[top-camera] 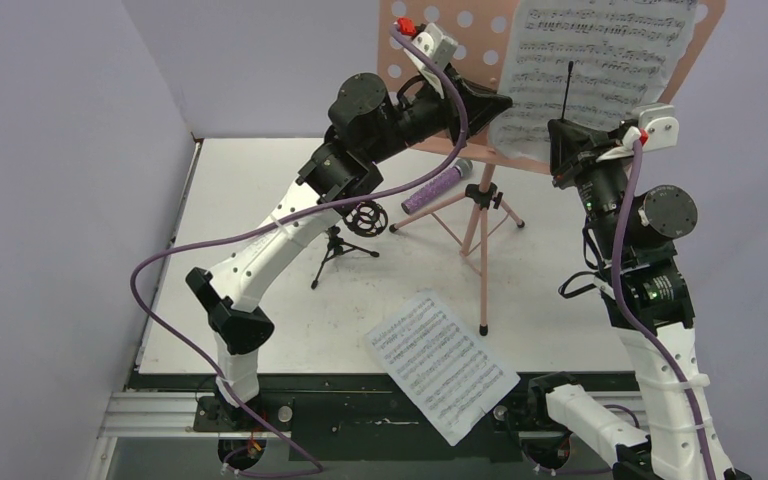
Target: Set up the instrument practice props
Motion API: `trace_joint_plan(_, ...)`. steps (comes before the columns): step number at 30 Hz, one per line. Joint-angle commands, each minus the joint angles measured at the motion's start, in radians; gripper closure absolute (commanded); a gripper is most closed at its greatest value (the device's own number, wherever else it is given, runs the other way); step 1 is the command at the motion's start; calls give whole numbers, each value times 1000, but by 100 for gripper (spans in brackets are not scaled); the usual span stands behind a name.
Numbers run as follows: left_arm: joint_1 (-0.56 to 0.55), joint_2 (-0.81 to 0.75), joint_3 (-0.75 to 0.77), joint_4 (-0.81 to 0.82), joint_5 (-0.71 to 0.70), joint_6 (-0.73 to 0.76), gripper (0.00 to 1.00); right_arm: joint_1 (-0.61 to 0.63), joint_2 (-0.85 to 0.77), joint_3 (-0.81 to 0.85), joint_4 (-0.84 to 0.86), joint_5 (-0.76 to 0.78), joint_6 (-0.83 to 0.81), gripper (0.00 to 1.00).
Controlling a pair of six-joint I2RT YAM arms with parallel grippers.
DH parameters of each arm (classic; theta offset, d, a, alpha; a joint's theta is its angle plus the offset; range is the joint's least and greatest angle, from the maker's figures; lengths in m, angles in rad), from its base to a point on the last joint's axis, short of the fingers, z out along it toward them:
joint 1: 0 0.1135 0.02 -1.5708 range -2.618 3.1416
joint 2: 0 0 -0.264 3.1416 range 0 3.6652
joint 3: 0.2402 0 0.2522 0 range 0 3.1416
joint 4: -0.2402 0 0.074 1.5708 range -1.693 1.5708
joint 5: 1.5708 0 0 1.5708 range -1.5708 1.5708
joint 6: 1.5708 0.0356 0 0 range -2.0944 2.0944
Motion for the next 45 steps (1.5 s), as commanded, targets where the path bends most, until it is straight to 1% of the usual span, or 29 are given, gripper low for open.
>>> trace_joint_plan(1, -8, 7, 48, 38, 16, -11, 100, 1, -25, 25, 76, -44, 23, 95)
trace_joint_plan(4, -9, 7, 48, 39, 17, -11, 100, 1, -25, 25, 76, -44, 22, 95)
trace_joint_plan(5, -8, 5, 48, 38, 16, -10, 98, 0, -24, 24, 76, -44, 23, 95)
trace_joint_plan(11, -9, -17, 22, 52, 12, -3, 68, 0, -29, 20, 76, -39, 24, 95)
trace_joint_plan(13, -8, -32, 4, 54, 12, -4, 61, 1, -30, 18, 76, -38, 26, 95)
trace_joint_plan(18, -8, -77, -56, 115, 11, -5, 47, 1, -30, 20, 74, -36, 27, 94)
trace_joint_plan(21, -9, -109, -100, 136, 6, 2, 40, 1, -33, 18, 73, -33, 28, 89)
trace_joint_plan(24, -8, -159, -183, 202, 11, -2, 35, 1, -36, 13, 76, -25, 34, 86)
trace_joint_plan(27, -9, -220, -293, 305, 18, -21, 30, 1, -36, 14, 75, -23, 35, 81)
trace_joint_plan(30, -7, -277, -384, 384, 29, -31, 28, 1, -41, 13, 73, -21, 37, 78)
trace_joint_plan(35, -7, -349, -495, 483, 43, -45, 25, 2, -51, 4, 81, -13, 43, 74)
trace_joint_plan(39, -3, -352, -487, 476, 58, -46, 24, 0, -46, 2, 80, -9, 46, 72)
trace_joint_plan(45, 2, -305, -424, 454, 72, -65, 24, 1, -36, 1, 70, -11, 44, 73)
